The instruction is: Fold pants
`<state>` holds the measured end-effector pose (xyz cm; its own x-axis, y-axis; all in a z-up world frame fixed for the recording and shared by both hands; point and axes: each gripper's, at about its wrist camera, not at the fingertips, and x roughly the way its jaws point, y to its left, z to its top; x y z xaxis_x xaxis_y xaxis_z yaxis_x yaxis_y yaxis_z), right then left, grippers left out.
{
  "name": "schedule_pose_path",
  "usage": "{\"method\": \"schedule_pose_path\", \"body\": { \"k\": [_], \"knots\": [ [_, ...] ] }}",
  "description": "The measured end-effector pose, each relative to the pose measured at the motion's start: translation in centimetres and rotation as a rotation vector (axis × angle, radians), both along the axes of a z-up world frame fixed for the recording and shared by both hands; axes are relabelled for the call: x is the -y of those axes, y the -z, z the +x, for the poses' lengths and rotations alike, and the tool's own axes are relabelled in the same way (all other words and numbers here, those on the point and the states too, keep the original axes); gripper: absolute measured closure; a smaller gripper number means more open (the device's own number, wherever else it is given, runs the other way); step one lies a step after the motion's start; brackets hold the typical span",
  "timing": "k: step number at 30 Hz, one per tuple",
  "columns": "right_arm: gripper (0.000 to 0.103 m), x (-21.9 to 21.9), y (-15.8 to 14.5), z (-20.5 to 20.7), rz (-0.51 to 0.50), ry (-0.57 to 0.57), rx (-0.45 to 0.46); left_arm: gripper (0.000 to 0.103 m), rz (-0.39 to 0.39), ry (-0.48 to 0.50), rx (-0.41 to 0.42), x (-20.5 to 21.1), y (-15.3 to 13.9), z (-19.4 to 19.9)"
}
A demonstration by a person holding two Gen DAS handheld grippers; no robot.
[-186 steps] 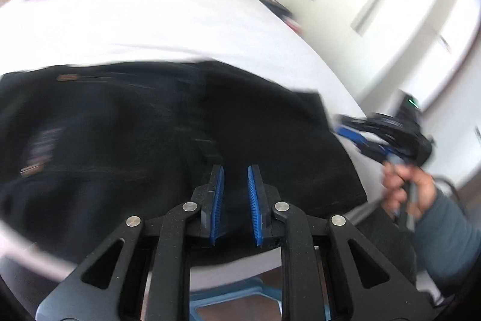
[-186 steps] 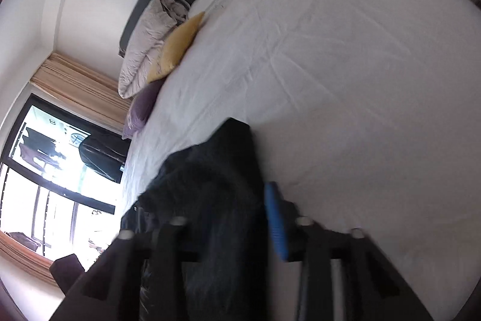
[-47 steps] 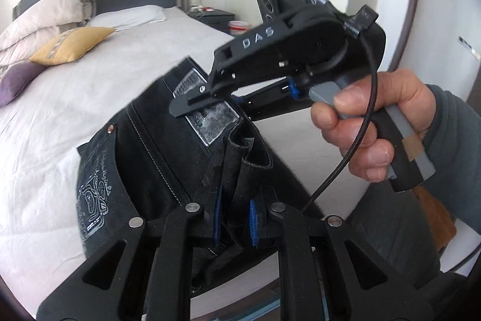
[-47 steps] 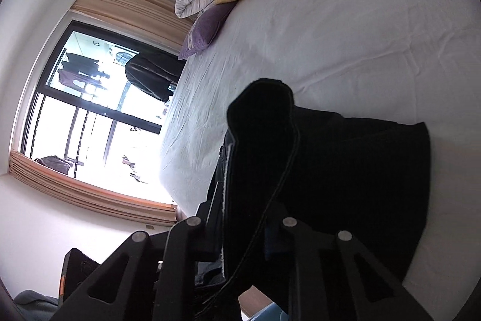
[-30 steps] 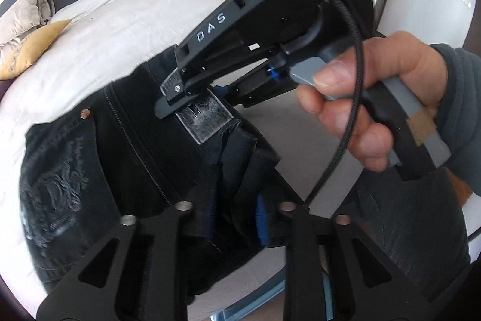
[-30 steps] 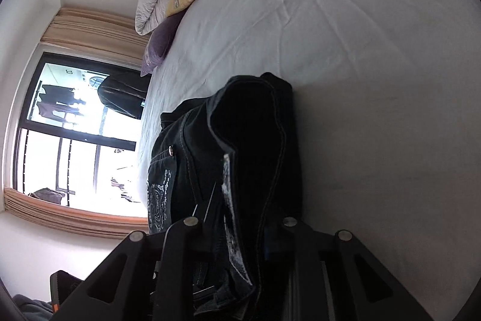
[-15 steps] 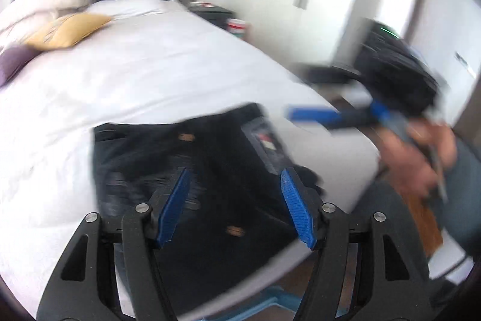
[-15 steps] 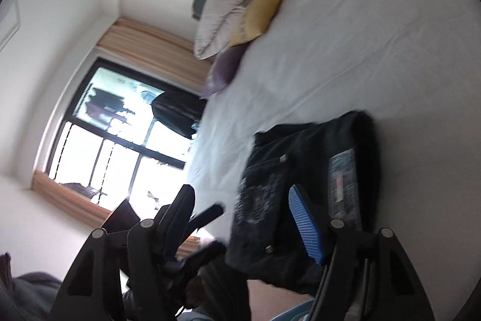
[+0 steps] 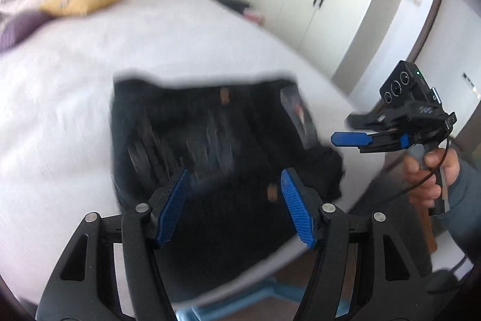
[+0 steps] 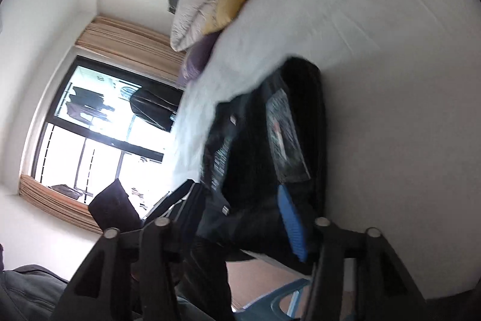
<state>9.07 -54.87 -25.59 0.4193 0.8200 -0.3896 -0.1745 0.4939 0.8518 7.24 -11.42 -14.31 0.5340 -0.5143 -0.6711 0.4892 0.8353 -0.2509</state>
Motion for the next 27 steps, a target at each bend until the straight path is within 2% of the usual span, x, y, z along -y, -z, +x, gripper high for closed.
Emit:
{"method": "schedule_pose_path", "body": {
  "k": [2,4,6,8,10,11,13,14,17,18,20,22,24,27],
  "knots": [
    [0.029,-0.2,-2.2,2.1,0.042,0.004,0.076,0.041,-0.01,-0.017,0.037,0.1,-1.3,2.7],
    [0.027,-1.3,-2.8,4.3,0.084,-0.022,0.099,0.041,-0.017,-0.039,0.046,0.1,-1.9,5.0],
    [0.027,-3.3,-1.8,6.7,0.074,-0.029,0.069,0.041,-0.017,-0.051,-0.003,0.4,-0.8,7.9],
    [0.027,-3.9,1.5,8.5,0.016,-0.003,-0.029,0.041,0.018,-0.055,-0.09,1.1,1.9,10.0],
    [0.039,-3.1,5.2,8.7,-0.005,0.02,-0.113,0.042,0.035,-0.061,-0.16,1.4,5.4,11.0],
    [0.055,-2.4,6.2,8.7,0.024,0.038,-0.109,0.042,0.033,-0.062,-0.156,1.2,5.8,10.8],
    [0.057,-0.6,6.1,6.7,0.033,0.065,-0.088,0.042,0.029,-0.064,-0.14,1.0,5.7,10.3],
    [0.053,0.6,5.8,5.5,0.022,0.082,-0.08,0.042,0.029,-0.068,-0.141,0.8,5.3,10.0],
    [0.015,3.8,3.5,1.6,-0.017,0.175,-0.058,0.041,-0.001,-0.094,-0.102,-0.7,2.8,8.9],
    [0.013,4.4,3.0,0.7,-0.02,0.192,-0.047,0.039,-0.01,-0.109,-0.086,-1.6,2.4,8.3],
    [0.012,5.2,2.3,-1.2,-0.009,0.182,-0.043,0.023,-0.024,-0.164,-0.085,-3.7,1.7,7.7],
    [0.011,5.1,2.8,-1.9,-0.022,0.165,-0.076,0.023,-0.06,-0.204,-0.118,-5.7,2.0,7.1],
    [0.011,3.6,3.8,-1.8,-0.032,0.133,-0.112,0.023,-0.087,-0.24,-0.189,-7.4,2.8,6.7],
    [0.011,2.0,5.4,-1.4,-0.044,0.109,-0.159,0.023,-0.107,-0.242,-0.267,-8.4,4.5,6.4]
  ]
}}
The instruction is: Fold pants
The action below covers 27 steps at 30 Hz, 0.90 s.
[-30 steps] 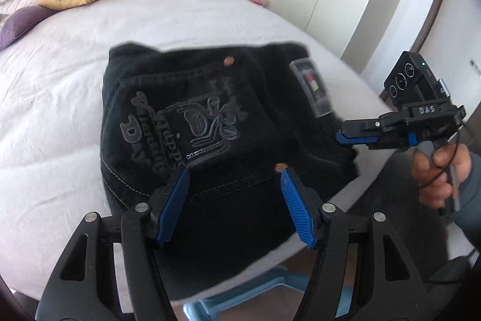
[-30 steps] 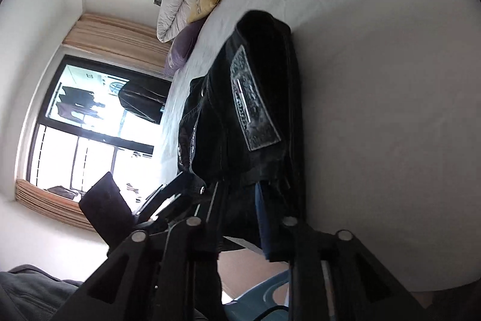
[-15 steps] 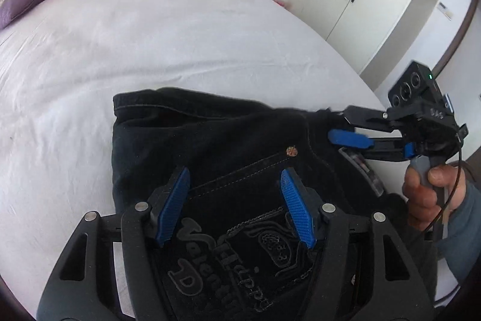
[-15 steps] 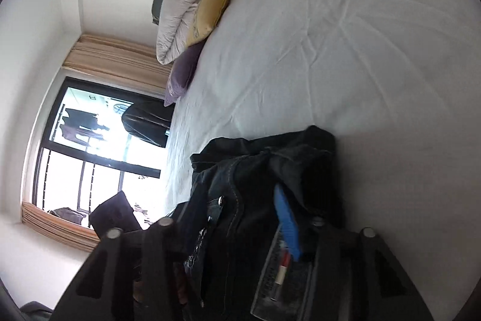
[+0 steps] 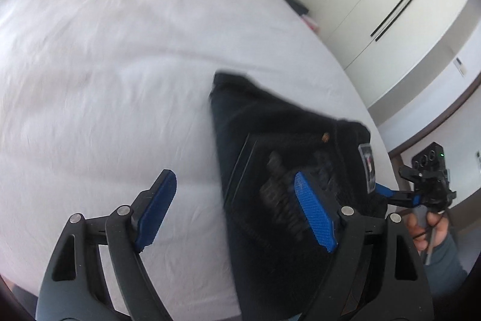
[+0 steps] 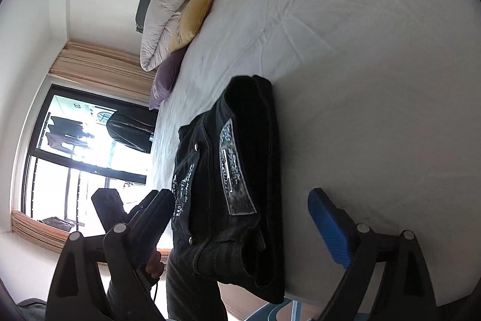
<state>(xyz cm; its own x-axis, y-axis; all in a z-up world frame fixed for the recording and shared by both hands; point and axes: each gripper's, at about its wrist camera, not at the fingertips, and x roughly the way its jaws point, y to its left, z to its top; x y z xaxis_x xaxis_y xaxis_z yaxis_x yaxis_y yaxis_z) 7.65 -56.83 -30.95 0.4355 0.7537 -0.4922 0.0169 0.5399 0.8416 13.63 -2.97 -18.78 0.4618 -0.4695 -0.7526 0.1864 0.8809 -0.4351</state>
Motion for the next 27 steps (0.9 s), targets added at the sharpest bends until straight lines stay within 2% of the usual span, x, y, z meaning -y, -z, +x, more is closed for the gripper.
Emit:
{"method": "schedule_pose_path", "body": {
  "k": [3,7,10,12,13,16,17,18,20,22,25,27],
  "knots": [
    [0.01,-1.2,0.2,1.2,-0.027,-0.024,-0.006,0.023,-0.021,0.006,-0.082,-0.1,1.8,0.6],
    [0.01,-2.9,-0.3,2.9,-0.088,-0.086,-0.033,0.023,-0.026,0.046,-0.095,1.3,2.5,1.2],
    [0.012,-3.9,-0.5,4.4,-0.138,-0.112,-0.041,0.023,0.004,0.075,-0.105,2.6,2.5,1.8],
    [0.024,-4.3,-0.6,5.2,-0.149,-0.118,-0.044,0.023,0.033,0.091,-0.113,3.5,2.5,2.0],
    [0.027,-4.5,-0.4,5.5,-0.15,-0.121,-0.051,0.023,0.035,0.096,-0.113,3.8,2.4,2.1],
    [0.045,-5.0,-0.3,5.7,-0.187,-0.123,-0.048,0.04,0.022,0.109,-0.119,4.6,2.4,2.0],
    [0.054,-5.2,-0.2,5.7,-0.211,-0.118,-0.046,0.044,0.029,0.103,-0.116,4.8,2.3,2.0],
    [0.058,-5.1,-0.2,5.7,-0.216,-0.112,-0.041,0.047,0.033,0.105,-0.113,5.0,2.3,2.0],
    [0.065,-5.2,-0.4,5.4,-0.232,-0.098,-0.028,0.063,0.034,0.113,-0.101,5.2,2.1,2.0],
    [0.07,-5.9,-1.2,4.8,-0.307,-0.1,0.015,0.071,0.041,0.118,-0.095,5.3,1.7,1.9],
    [0.076,-7.8,-3.0,4.5,-0.441,-0.121,0.083,0.079,0.046,0.116,-0.088,5.7,1.1,1.9],
    [0.08,-8.7,-4.3,4.4,-0.491,-0.128,0.124,0.083,0.046,0.115,-0.072,5.9,0.2,1.8]
  ]
}}
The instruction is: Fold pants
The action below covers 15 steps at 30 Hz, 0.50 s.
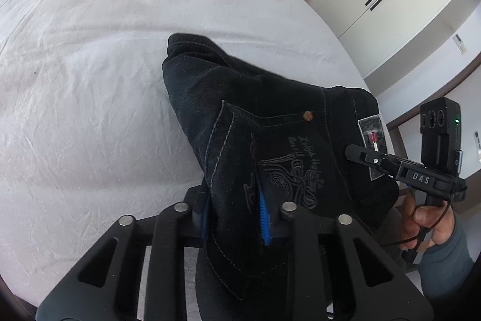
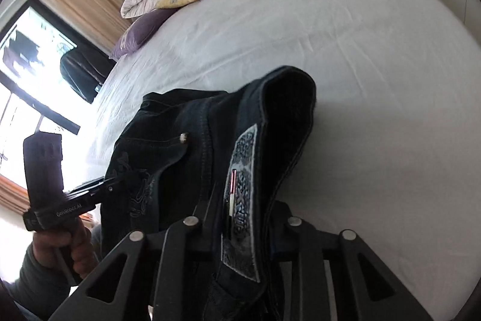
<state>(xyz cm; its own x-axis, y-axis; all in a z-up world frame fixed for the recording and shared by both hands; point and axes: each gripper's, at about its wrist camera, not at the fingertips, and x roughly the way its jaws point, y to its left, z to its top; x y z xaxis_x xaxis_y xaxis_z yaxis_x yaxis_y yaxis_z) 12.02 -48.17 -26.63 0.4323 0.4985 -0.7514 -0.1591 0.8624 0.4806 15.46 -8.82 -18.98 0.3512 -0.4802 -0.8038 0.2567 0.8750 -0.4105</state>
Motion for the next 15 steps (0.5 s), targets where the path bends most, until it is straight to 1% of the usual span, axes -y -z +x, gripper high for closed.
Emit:
{"method": "schedule_pose_path", "body": {
  "k": [4,7,10,13,15],
  "knots": [
    [0.082,-0.9,-3.1,0.2,-0.029,-0.027,0.083,0.084,-0.026,-0.013,0.045,-0.2,-2.7,0.5],
    [0.082,-1.1,-6.0,1.5,-0.025,-0.037,0.153,0.084,-0.027,-0.023,0.12,-0.6,-6.0,1.5],
    [0.082,-1.3,-8.1,4.1,-0.018,-0.044,0.199,0.084,-0.009,-0.025,0.193,-1.0,-9.3,4.0],
    [0.082,-1.8,-9.5,7.8,-0.038,-0.058,0.237,0.084,0.034,-0.024,0.231,-0.9,-10.6,6.8],
    [0.082,-2.0,-9.6,10.0,-0.045,-0.056,0.242,0.084,0.062,-0.028,0.246,-0.7,-10.5,9.2]
  ]
}}
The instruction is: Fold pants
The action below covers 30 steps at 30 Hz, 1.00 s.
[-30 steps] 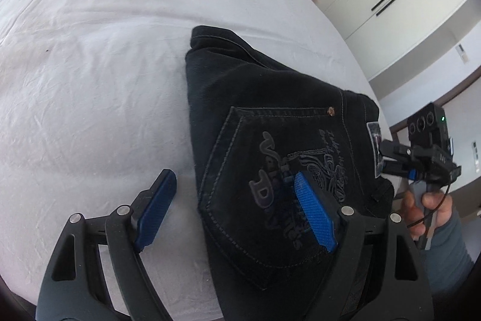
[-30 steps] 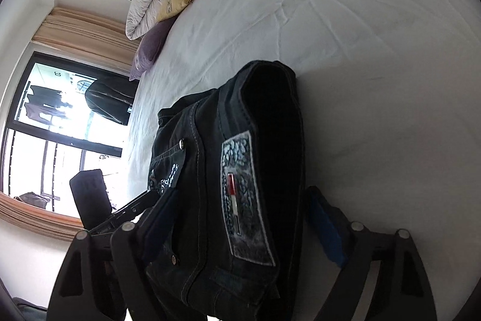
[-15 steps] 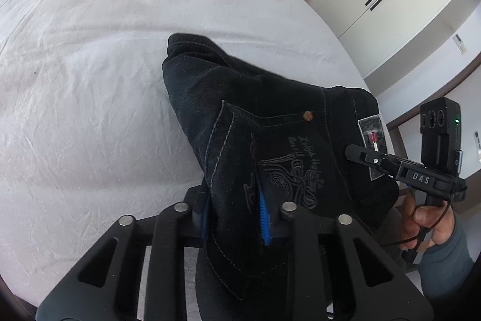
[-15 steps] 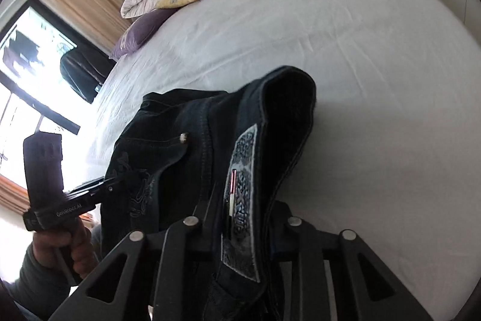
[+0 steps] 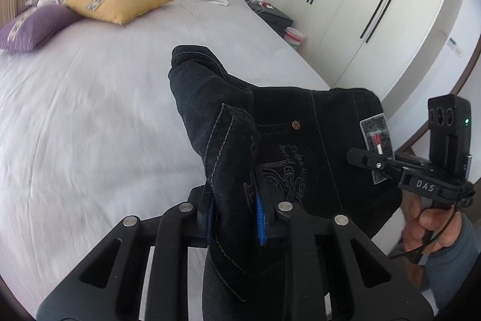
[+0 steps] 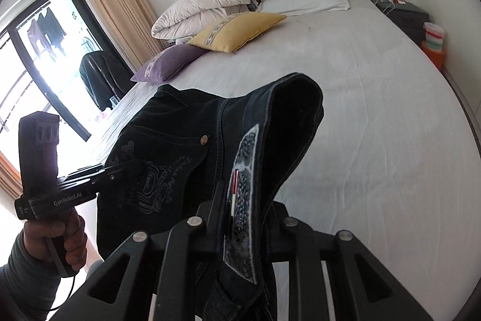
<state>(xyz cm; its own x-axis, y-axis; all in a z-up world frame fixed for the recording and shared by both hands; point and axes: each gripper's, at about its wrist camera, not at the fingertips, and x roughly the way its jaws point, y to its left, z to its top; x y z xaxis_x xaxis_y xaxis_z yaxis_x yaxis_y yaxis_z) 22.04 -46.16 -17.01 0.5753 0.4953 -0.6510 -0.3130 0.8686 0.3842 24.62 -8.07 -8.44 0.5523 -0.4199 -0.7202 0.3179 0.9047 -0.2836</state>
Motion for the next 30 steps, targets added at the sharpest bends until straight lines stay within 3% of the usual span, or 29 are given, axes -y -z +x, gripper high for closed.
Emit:
{"method": "schedule_pose_path", "body": {
  "k": [5,11,13,15,16,17,21,25,27,30],
  "knots": [
    [0.082,0.9,2.1,5.5,-0.019,0.03,-0.045,0.084,0.049,-0.006,-0.024,1.7,2.7,5.1],
    [0.081,2.9,7.8,8.4,-0.031,0.08,-0.168,0.083,0.103,-0.004,-0.105,5.7,9.7,7.7],
    [0.074,3.7,9.2,8.6,-0.02,0.099,-0.173,0.078,0.112,-0.021,-0.097,6.1,10.8,7.9],
    [0.041,4.1,10.4,8.6,-0.042,0.134,-0.201,0.067,0.121,-0.046,-0.103,6.0,11.5,8.2],
    [0.035,4.3,10.8,8.6,-0.041,0.155,-0.215,0.056,0.122,-0.056,-0.111,5.9,11.7,8.6],
    [0.032,4.4,11.0,8.1,-0.026,0.158,-0.212,0.052,0.118,-0.066,-0.115,5.5,11.8,8.6],
    [0.03,5.2,10.2,6.0,-0.015,0.186,-0.206,0.049,0.131,-0.108,-0.088,3.9,10.5,7.1],
    [0.03,6.7,7.9,2.3,-0.005,0.246,-0.153,0.034,0.139,-0.153,0.039,2.7,6.5,3.3],
    [0.03,7.1,5.5,0.2,-0.036,0.276,-0.086,0.027,0.14,-0.173,0.13,2.2,4.0,0.8],
    [0.025,7.1,0.6,-4.0,-0.09,0.302,0.084,0.017,0.143,-0.214,0.292,2.0,-0.7,-3.7]
  ]
}}
